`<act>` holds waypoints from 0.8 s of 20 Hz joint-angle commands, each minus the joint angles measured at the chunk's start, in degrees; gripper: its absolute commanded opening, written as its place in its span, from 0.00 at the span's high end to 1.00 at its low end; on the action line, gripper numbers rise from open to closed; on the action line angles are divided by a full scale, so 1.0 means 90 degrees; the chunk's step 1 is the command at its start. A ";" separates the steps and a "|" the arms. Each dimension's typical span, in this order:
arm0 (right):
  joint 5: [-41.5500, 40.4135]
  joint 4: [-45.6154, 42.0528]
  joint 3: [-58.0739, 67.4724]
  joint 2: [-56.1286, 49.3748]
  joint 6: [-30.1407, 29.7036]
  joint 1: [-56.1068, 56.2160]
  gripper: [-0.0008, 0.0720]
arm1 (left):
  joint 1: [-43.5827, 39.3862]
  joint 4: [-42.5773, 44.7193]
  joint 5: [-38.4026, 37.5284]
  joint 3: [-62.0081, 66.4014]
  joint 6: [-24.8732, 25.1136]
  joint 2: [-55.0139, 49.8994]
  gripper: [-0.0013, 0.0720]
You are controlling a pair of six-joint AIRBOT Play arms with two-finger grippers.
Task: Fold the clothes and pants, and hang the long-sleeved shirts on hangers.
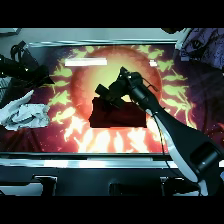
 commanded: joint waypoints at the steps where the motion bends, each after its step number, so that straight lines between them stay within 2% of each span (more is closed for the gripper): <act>1: 0.0219 0.0053 0.0007 -0.0357 0.0034 0.0189 0.92 | 0.0017 0.0007 -0.0019 0.0002 0.0017 0.0005 0.96; 5: 0.0593 0.0410 0.0007 -0.0529 -0.0578 0.0284 0.44 | 0.0017 0.0007 -0.0019 0.0000 0.0039 0.0000 0.96; 6: 0.0680 0.0495 0.0010 -0.0483 -0.0709 0.0279 0.37 | 0.0017 0.0007 -0.0019 0.0000 0.0039 0.0000 0.96; 9: 0.0532 0.0498 0.0010 -0.0138 -0.0826 -0.0097 0.37 | 0.0017 0.0005 -0.0029 0.0000 0.0034 0.0000 0.96; 11: 0.0107 0.0500 0.0007 0.0219 -0.1277 -0.0697 0.37 | 0.0017 0.0002 -0.0044 0.0000 0.0036 0.0002 0.96; 13: -0.0624 0.0500 0.0007 0.0624 -0.2067 -0.1566 0.34 | 0.0017 0.0005 -0.0075 0.0002 0.0036 0.0007 0.96; 16: -0.1848 0.0503 0.0002 0.1064 -0.3589 -0.3196 0.34 | 0.0017 0.0005 -0.0080 0.0002 0.0151 0.0056 0.96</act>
